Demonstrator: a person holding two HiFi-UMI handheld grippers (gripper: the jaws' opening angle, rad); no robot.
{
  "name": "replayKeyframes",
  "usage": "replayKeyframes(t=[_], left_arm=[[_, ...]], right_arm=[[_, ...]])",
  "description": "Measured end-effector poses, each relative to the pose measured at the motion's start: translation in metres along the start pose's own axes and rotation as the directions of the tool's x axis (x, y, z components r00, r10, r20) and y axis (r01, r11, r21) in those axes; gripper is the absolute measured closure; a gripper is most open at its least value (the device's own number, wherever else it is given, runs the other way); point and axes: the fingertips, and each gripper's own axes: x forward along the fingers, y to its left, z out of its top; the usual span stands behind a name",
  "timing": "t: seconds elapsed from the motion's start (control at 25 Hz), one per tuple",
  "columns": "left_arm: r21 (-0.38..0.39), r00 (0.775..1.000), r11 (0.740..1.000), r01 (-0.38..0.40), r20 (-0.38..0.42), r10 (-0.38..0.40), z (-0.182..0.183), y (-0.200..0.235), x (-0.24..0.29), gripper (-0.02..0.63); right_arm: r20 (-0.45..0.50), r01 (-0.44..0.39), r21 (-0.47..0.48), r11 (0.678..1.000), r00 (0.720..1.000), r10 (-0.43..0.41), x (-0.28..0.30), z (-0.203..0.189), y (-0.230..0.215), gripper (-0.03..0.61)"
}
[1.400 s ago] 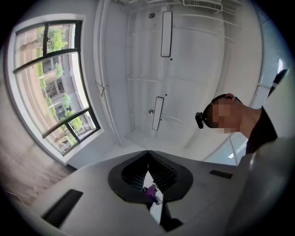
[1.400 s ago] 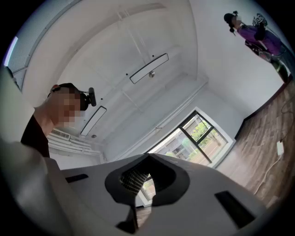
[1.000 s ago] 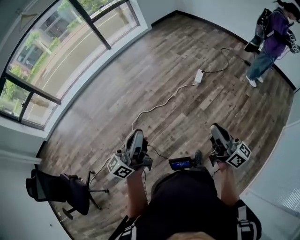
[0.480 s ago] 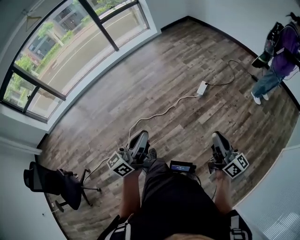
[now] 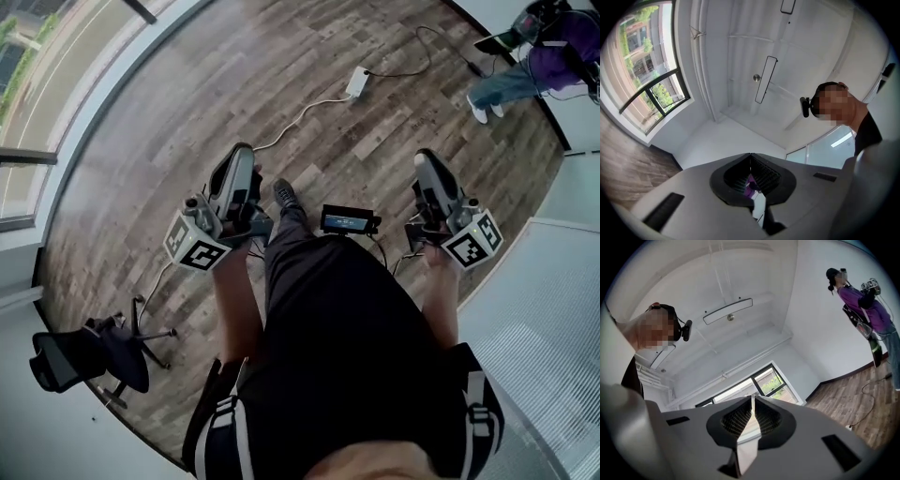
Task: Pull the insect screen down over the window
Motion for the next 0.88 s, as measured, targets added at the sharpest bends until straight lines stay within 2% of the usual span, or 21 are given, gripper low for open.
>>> replayKeyframes(t=[0.12,0.2,0.48,0.72,0.88], left_arm=[[-0.047,0.999,0.999,-0.024,0.023,0.025,0.012,0.062,0.018,0.609],[-0.055,0.998,0.997,-0.05,0.03,0.051,0.034,0.1,0.028,0.609],[0.013,0.99,0.991,-0.136,0.019,0.136,0.114,0.236,0.038,0.609],[0.014,0.973,0.973,-0.232,0.019,0.232,0.14,0.312,0.029,0.609],[0.046,0.957,0.957,-0.288,0.043,0.286,0.154,0.36,0.04,0.609]], right_arm=[[-0.05,0.018,-0.014,1.0,0.999,-0.018,0.058,-0.003,-0.02,0.571],[-0.072,0.006,-0.014,1.0,0.997,-0.007,0.108,-0.004,-0.028,0.571],[-0.128,-0.042,0.051,0.998,0.991,0.049,0.28,-0.044,-0.065,0.571],[-0.215,-0.058,0.129,0.99,0.973,0.085,0.361,-0.095,-0.089,0.571],[-0.256,-0.082,0.152,0.985,0.959,0.119,0.425,-0.113,-0.135,0.571]])
